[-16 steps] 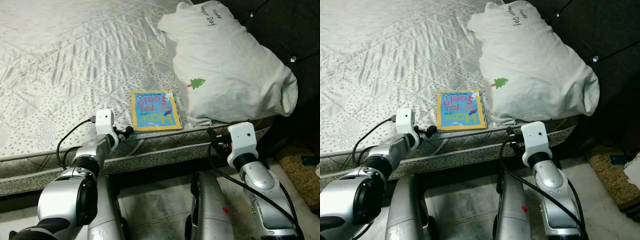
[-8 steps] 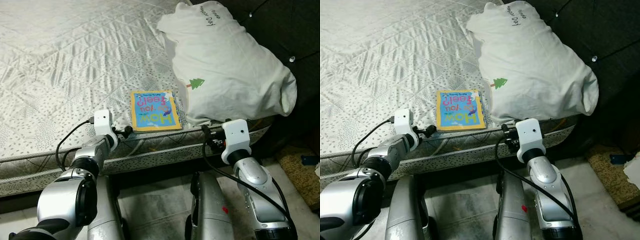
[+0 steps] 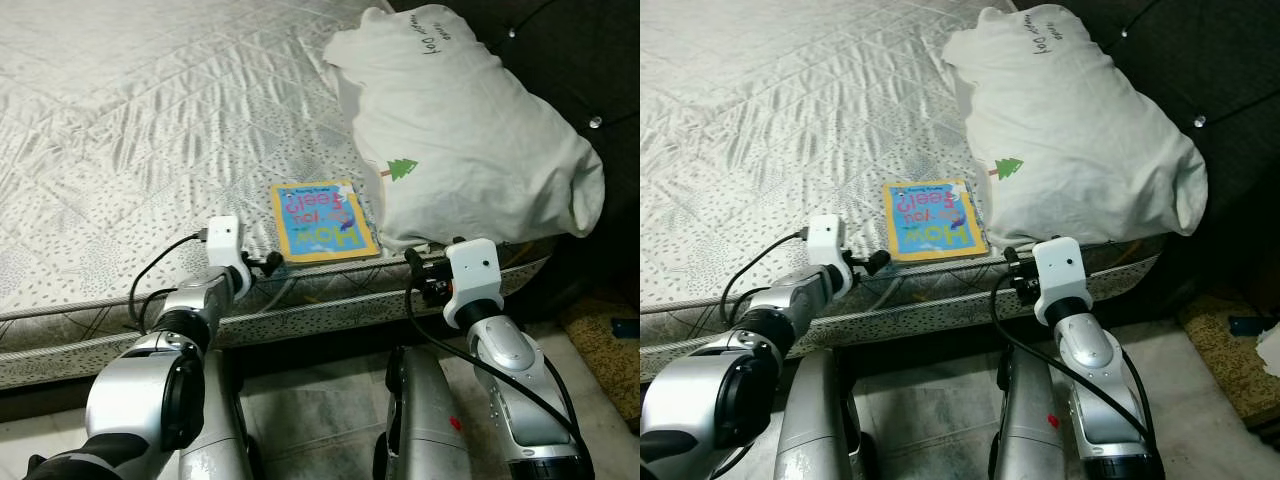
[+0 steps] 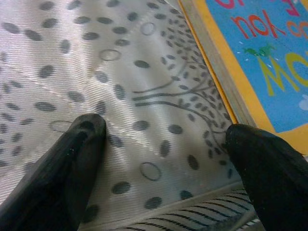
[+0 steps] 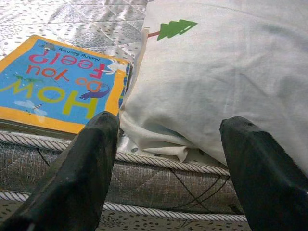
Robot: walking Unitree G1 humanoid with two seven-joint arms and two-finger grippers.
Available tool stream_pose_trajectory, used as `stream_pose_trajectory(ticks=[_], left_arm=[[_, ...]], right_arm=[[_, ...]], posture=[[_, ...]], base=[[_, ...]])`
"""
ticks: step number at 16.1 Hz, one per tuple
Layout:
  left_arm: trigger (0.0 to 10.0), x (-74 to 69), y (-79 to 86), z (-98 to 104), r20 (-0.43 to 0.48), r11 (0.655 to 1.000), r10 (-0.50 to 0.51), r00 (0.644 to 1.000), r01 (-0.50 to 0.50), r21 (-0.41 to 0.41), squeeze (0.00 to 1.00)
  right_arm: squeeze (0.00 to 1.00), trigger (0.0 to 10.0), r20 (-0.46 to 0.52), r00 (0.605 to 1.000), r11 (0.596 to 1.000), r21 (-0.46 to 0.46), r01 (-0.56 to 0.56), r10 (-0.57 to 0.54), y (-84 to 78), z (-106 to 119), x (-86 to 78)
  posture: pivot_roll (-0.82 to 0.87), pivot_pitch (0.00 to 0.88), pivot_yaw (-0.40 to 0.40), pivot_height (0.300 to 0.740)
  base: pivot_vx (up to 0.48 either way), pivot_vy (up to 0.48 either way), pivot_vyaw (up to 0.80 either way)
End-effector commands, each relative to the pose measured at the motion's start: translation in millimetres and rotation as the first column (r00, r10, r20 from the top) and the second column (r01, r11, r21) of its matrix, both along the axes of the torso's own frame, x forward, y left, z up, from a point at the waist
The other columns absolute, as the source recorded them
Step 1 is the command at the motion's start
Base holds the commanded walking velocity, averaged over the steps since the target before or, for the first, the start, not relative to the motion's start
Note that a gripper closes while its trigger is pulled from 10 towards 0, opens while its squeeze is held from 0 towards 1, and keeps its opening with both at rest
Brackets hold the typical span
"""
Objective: Clean up the room
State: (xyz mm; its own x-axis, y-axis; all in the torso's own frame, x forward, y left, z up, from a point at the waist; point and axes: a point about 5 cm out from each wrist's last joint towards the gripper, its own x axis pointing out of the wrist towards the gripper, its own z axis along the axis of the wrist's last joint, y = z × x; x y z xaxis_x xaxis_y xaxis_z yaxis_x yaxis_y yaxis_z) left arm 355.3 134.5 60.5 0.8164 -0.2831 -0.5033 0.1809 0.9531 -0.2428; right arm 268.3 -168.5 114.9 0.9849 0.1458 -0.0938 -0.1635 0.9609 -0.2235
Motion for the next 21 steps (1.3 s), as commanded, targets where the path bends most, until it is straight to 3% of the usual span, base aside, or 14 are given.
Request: stream_pose_trajectory(ticks=[1,5,11,16,18,19,21], left_arm=[[10.0,-2.6,-14.9,-3,-0.027,0.998,-0.063,0.998,0.063,-0.019,0.00],[10.0,-4.9,-12.3,-6,-0.035,0.998,-0.059,0.998,0.058,-0.024,0.00],[10.0,-10.6,6.0,-14,-0.053,1.000,-0.012,0.999,0.010,-0.022,0.00],[10.0,-24.6,40.2,-19,0.008,0.998,0.060,0.998,-0.060,0.014,0.00],[10.0,-39.9,56.6,-14,0.071,0.989,0.124,0.990,-0.129,0.071,0.00],[10.0,-45.1,63.6,-11,0.106,0.979,0.168,0.980,-0.178,0.094,0.00],[10.0,-54.9,78.7,18,0.322,0.913,0.359,0.876,-0.402,0.075,0.00]], right_arm=[[0.00,10.0,-0.007,1.000,1.000,-0.002,0.001,-0.001,-1.6,-2,-0.9],[0.00,10.0,-0.009,1.000,1.000,-0.002,0.003,-0.003,-2.0,-3,-1.4],[0.00,10.0,-0.010,1.000,1.000,0.002,-0.005,0.005,0.0,-4,1.3],[0.00,10.0,-0.004,1.000,1.000,0.013,-0.018,0.018,5.0,-6,11.1],[0.00,10.0,0.006,1.000,0.999,0.021,-0.030,0.030,9.6,-6,20.3],[0.00,10.0,0.013,0.999,0.999,0.027,-0.033,0.033,11.7,-5,24.6],[0.00,10.0,0.049,0.998,0.997,0.066,-0.040,0.037,20.1,2,42.9]], posture=[[-0.13,0.052,0.008,0.506],[-0.13,0.053,0.007,0.506],[-0.11,0.045,0.002,0.506],[-0.06,0.016,0.001,0.506],[-0.03,0.000,0.003,0.506],[-0.02,0.000,0.002,0.506],[0.02,0.000,-0.002,0.506]], base=[[0.000,0.000,0.00],[0.000,0.000,0.00],[0.000,0.000,0.00],[0.000,0.000,0.00],[0.000,0.000,0.00],[0.000,0.000,0.00],[0.000,0.000,0.00]])
